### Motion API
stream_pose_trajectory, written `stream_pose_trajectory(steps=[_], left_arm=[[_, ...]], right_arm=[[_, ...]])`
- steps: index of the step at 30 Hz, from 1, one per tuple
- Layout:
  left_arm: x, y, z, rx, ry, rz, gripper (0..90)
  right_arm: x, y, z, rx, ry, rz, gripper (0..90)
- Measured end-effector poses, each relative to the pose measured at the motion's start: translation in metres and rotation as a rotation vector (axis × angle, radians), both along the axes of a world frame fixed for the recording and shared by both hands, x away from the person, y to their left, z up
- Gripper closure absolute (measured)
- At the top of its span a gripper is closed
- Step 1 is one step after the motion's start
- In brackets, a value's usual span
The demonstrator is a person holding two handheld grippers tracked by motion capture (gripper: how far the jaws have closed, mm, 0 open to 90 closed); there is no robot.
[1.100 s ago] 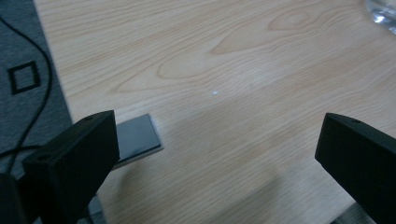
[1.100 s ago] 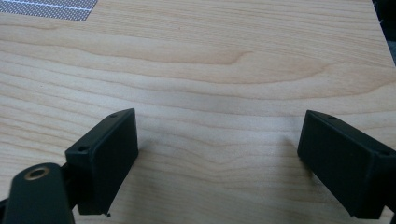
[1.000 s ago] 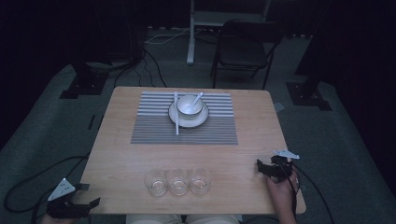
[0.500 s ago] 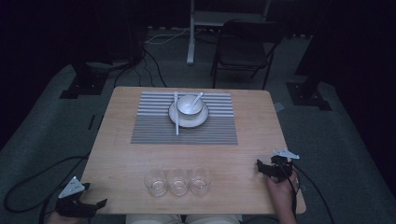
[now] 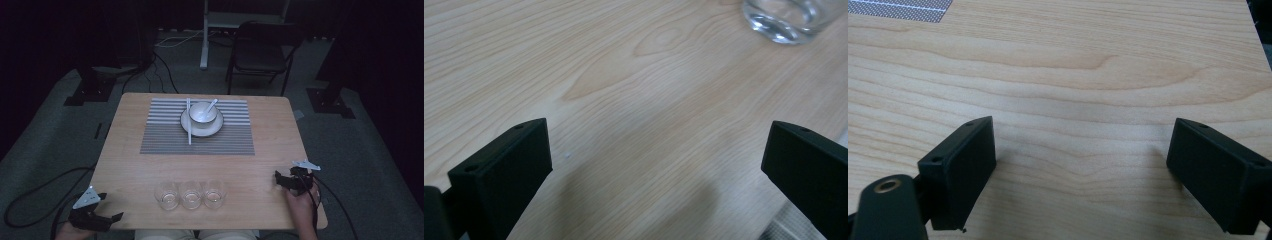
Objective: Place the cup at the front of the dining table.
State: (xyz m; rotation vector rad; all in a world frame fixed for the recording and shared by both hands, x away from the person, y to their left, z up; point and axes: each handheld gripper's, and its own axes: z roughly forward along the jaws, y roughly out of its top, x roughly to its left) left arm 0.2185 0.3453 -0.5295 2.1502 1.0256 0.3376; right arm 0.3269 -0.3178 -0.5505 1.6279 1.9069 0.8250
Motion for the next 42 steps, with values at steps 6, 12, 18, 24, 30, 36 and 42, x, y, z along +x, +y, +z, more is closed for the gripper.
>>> stream_pose_trajectory(steps=[6,12,18,24,30,36,42], left_arm=[[0.004,-0.011,0.002,-0.003,0.005,-0.042,0.0],[0.008,-0.022,0.005,-0.010,0.001,-0.080,0.0],[0.014,-0.030,0.006,-0.013,-0.008,-0.105,2.1],[0.020,-0.043,0.007,-0.006,0.000,-0.145,2.1],[0.024,-0.058,0.006,0.002,0.009,-0.179,2.1],[0.027,-0.068,0.005,-0.008,0.013,-0.215,2.1],[0.032,-0.080,0.006,-0.012,0.012,-0.243,2.0]], right_arm=[[0.000,0.000,0.000,0.000,0.000,0.000,11.6],[0.000,0.000,0.000,0.000,0.000,0.000,11.6],[0.000,0.000,0.000,0.000,0.000,0.000,11.7],[0.000,0.000,0.000,0.000,0.000,0.000,11.6],[0.000,0.000,0.000,0.000,0.000,0.000,11.6],[0.000,0.000,0.000,0.000,0.000,0.000,11.6],[0.000,0.000,0.000,0.000,0.000,0.000,11.6]])
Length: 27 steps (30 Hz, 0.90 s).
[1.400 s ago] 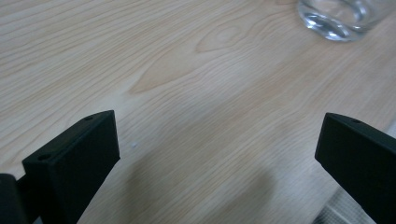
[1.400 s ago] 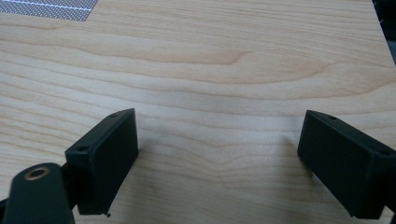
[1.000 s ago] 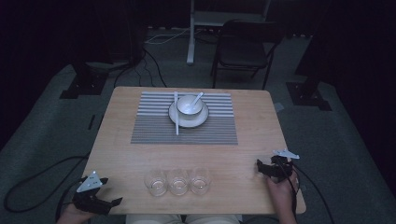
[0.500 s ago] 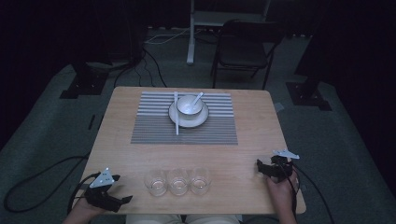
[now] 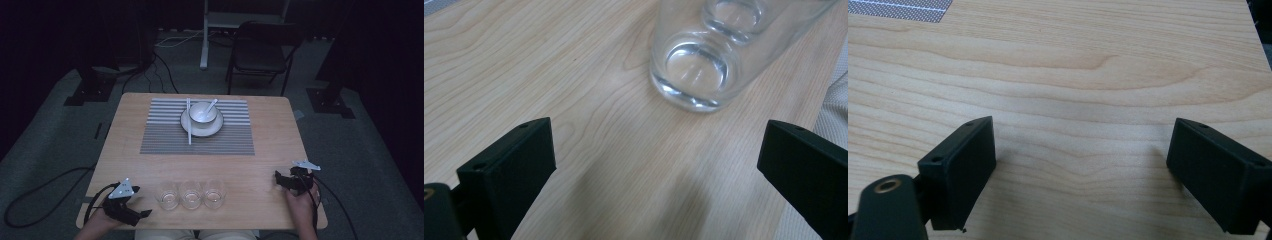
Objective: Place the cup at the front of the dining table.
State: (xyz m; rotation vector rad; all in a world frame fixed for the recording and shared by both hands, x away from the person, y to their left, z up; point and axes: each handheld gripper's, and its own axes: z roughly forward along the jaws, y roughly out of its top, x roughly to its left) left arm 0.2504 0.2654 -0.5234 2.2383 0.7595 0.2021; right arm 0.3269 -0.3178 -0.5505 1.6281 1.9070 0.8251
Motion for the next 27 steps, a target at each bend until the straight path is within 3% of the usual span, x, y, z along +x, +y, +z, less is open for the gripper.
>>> stream_pose_trajectory(steps=[8,27], left_arm=[[0.006,-0.021,0.000,-0.001,-0.002,-0.053,2.1],[0.021,-0.056,-0.004,-0.007,0.023,-0.121,2.1]], right_arm=[[0.000,0.000,0.000,0.000,0.000,0.000,11.6],[0.000,0.000,0.000,0.000,0.000,0.000,11.7]])
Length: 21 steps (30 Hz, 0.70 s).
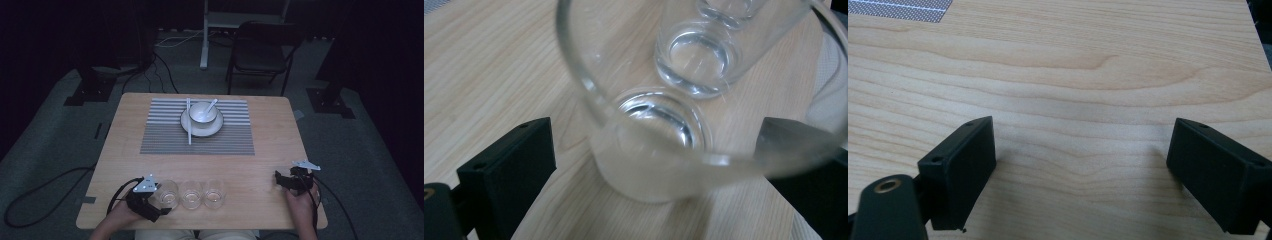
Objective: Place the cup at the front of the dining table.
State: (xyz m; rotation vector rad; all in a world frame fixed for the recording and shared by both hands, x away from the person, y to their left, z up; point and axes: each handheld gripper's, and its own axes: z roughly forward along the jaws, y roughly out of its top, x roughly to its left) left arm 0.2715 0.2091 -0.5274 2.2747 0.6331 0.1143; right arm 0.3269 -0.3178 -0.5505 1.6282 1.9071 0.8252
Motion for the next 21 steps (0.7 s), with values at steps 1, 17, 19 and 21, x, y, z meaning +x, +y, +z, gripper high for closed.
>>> stream_pose_trajectory(steps=[1,17,19,21], left_arm=[[0.000,-0.004,-0.001,0.011,-0.006,-0.004,2.1],[0.004,-0.016,-0.007,0.001,-0.009,-0.019,8.8],[0.005,-0.017,-0.009,0.012,-0.003,-0.027,10.1],[0.006,-0.017,-0.010,0.014,-0.013,-0.021,14.2]], right_arm=[[0.000,0.000,0.000,0.000,0.000,0.000,11.6],[0.000,0.000,0.000,0.000,0.000,0.000,11.7],[0.000,0.000,0.000,0.000,0.000,0.000,11.7],[0.000,0.000,0.000,0.000,0.000,0.000,11.7]])
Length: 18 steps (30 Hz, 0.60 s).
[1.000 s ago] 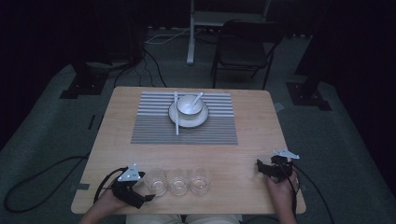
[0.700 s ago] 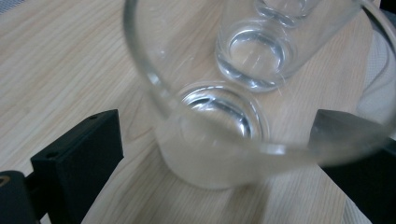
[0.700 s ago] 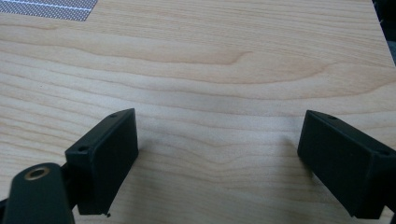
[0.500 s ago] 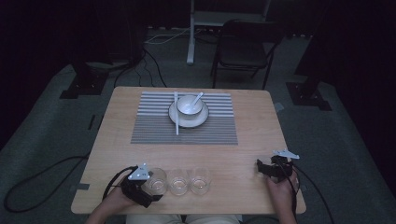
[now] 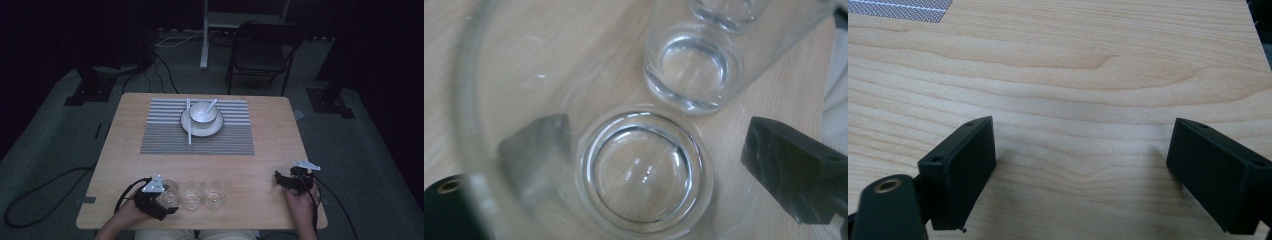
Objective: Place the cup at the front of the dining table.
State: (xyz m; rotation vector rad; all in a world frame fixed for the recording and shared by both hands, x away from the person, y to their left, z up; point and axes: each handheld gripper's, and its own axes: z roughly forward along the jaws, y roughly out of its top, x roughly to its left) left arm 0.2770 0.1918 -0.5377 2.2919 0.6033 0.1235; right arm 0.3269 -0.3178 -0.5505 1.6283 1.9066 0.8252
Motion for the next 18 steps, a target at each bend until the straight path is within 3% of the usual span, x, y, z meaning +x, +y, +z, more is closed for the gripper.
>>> stream_pose_trajectory(steps=[5,18], left_arm=[[-0.0009,-0.0022,-0.0010,0.011,-0.023,0.007,20.1],[-0.0038,-0.0034,0.0004,0.041,-0.055,0.013,22.0]], right_arm=[[0.0000,0.0000,0.0000,0.000,0.000,0.000,11.7],[0.0000,0.0000,0.0000,0.001,0.000,0.000,11.7]])
